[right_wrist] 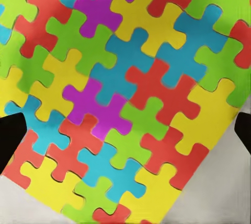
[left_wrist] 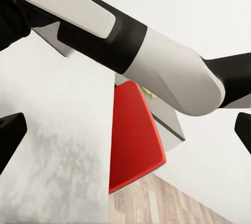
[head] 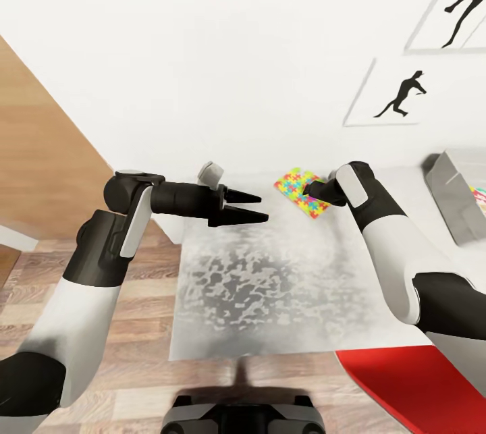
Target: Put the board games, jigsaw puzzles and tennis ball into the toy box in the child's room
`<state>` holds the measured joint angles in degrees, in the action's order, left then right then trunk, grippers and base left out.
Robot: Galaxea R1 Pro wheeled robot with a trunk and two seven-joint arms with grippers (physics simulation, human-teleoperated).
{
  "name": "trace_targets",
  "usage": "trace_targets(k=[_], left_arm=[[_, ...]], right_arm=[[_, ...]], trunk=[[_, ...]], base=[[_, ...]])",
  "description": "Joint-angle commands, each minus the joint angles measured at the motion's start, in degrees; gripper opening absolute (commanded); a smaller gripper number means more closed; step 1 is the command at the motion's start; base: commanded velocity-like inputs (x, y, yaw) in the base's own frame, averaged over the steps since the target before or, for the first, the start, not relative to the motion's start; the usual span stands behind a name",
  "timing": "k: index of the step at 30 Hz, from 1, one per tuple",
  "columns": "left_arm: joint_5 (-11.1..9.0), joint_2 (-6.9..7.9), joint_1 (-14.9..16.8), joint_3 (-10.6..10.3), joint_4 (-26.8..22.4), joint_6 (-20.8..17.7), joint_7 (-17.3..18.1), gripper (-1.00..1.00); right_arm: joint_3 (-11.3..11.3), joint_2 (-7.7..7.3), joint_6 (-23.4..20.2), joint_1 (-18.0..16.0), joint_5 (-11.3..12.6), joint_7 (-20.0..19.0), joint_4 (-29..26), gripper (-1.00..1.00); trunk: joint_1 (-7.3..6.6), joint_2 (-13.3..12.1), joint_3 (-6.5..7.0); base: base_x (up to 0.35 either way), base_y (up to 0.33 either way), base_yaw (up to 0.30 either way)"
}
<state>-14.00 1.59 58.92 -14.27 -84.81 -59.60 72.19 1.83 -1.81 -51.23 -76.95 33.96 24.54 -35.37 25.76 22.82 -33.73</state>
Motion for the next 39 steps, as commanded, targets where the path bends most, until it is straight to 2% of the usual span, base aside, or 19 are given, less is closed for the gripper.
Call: trace_targets(k=[1, 17, 39], left_arm=[[-0.2, 0.03, 0.1, -0.1, 0.0, -0.4, 0.0, 1.00], [-0.1, 0.02, 0.1, -0.1, 0.0, -0.4, 0.1, 1.00], [-0.2, -0.01, 0.1, -0.1, 0.0, -0.4, 0.0, 1.00]], right_arm=[[0.2, -0.04, -0.1, 0.0, 0.7, 0.5, 0.0, 1.00], [0.2, -0.04, -0.1, 0.0, 0.7, 0.5, -0.2, 1.00], [0.2, -0.13, -0.2, 0.0, 0.7, 0.5, -0.2, 1.00]], trunk=[[0.03, 0.1, -0.08], [0.03, 0.1, -0.08], [0.03, 0.1, -0.08]], base=[[-0.076, 0.156, 0.000], [-0.061, 0.168, 0.000], [-0.015, -0.135, 0.000]])
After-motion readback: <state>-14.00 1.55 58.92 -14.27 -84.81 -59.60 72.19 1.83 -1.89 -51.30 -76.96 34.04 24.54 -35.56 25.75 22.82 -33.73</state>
